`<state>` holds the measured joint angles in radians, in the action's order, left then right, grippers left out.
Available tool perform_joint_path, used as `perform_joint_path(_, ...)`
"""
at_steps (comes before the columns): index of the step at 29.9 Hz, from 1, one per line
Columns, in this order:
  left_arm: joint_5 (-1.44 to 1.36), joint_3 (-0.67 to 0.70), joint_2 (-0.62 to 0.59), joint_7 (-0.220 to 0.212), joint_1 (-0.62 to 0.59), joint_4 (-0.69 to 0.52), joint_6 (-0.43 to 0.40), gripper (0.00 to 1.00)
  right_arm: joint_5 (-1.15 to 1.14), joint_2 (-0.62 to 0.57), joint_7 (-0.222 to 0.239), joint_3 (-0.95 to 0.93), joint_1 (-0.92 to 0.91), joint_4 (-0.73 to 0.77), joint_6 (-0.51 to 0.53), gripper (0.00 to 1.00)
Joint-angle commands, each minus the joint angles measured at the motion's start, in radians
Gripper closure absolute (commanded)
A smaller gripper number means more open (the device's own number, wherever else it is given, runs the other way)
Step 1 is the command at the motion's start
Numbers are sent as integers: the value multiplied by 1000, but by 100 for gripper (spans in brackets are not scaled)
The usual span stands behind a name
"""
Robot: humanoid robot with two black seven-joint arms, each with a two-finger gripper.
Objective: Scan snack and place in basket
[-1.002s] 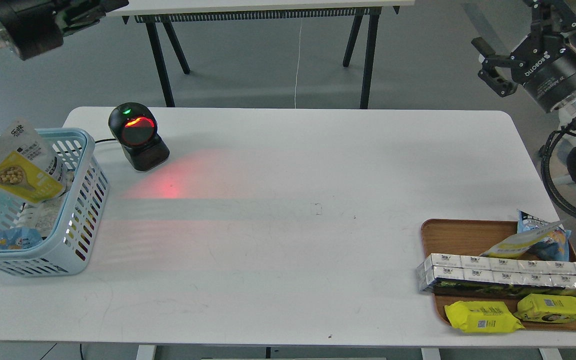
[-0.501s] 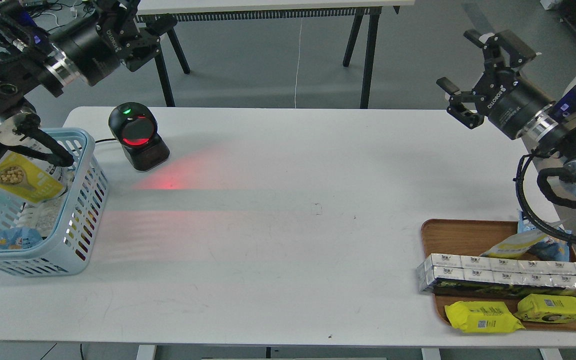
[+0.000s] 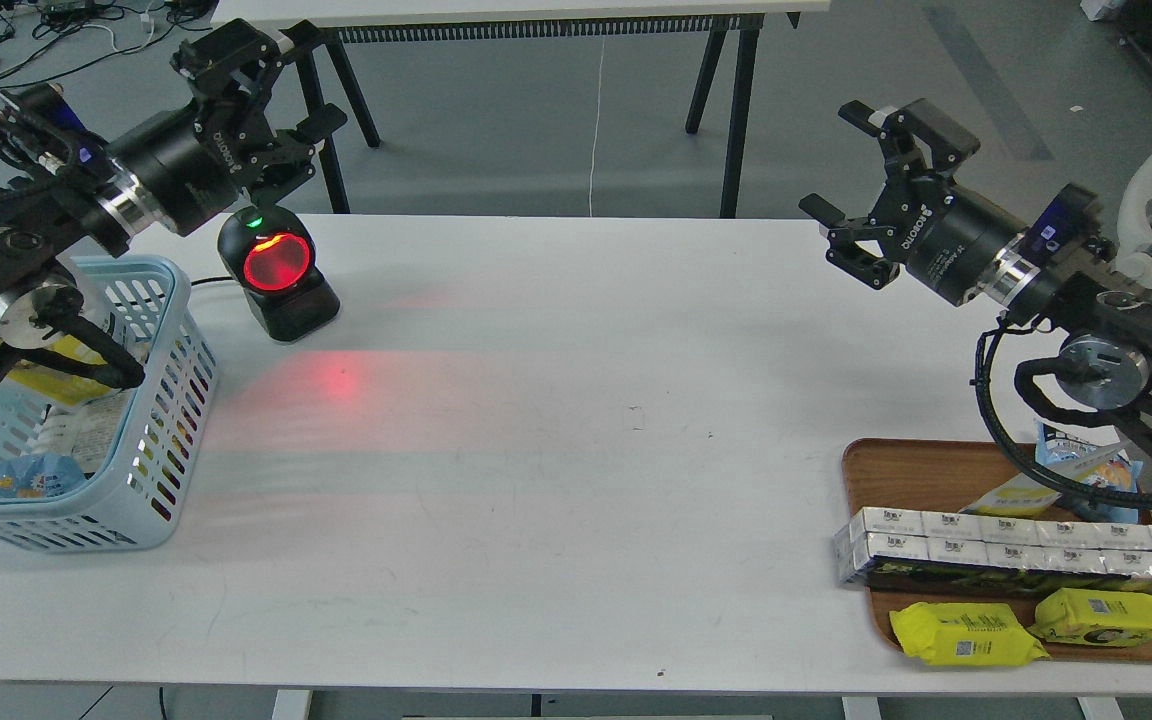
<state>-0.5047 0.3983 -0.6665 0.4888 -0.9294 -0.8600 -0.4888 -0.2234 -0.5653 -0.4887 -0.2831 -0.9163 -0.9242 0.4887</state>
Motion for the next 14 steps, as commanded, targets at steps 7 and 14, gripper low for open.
perform_joint_path(7, -23, 5, -27, 0, 18, -5, 0, 15, -31, 5, 0, -4, -13, -48, -2, 1)
perform_joint_path(14, -43, 16, -22, 0, 17, -5, 0, 15, -19, 22, 0, -24, -21, -35, -22, 1)
